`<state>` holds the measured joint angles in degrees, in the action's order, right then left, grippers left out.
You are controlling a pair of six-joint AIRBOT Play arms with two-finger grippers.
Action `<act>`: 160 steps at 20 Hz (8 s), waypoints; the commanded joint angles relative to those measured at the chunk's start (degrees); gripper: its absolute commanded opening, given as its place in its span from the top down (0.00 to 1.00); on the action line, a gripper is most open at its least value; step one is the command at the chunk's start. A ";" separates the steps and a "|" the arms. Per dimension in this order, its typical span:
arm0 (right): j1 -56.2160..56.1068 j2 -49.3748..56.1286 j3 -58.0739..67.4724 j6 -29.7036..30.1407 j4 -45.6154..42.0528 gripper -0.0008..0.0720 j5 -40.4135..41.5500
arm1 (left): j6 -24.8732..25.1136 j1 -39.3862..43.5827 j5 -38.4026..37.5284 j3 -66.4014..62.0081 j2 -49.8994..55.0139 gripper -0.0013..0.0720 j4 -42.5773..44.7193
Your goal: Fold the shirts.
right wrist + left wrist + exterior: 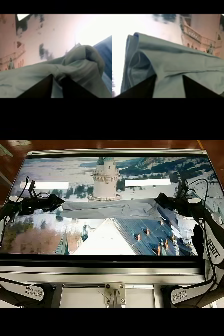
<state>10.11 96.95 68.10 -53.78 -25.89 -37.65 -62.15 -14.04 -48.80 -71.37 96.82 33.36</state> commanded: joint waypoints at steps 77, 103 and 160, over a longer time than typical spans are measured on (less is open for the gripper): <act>-16.59 -5.97 12.13 -28.74 -23.76 0.17 -30.75 | -1.57 11.21 -15.91 -7.04 -30.40 0.93 -3.10; -2.84 -15.17 14.75 -25.00 2.47 0.90 -32.11 | -1.62 11.21 -15.80 -7.06 -30.42 0.93 -3.13; 55.78 -16.94 32.17 -31.50 -54.88 0.05 -55.12 | -4.63 13.64 -13.86 -7.08 -30.40 0.93 -1.42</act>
<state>66.92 80.05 88.95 -86.65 -85.25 -97.56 -66.72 -0.54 -67.57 -78.46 66.43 30.52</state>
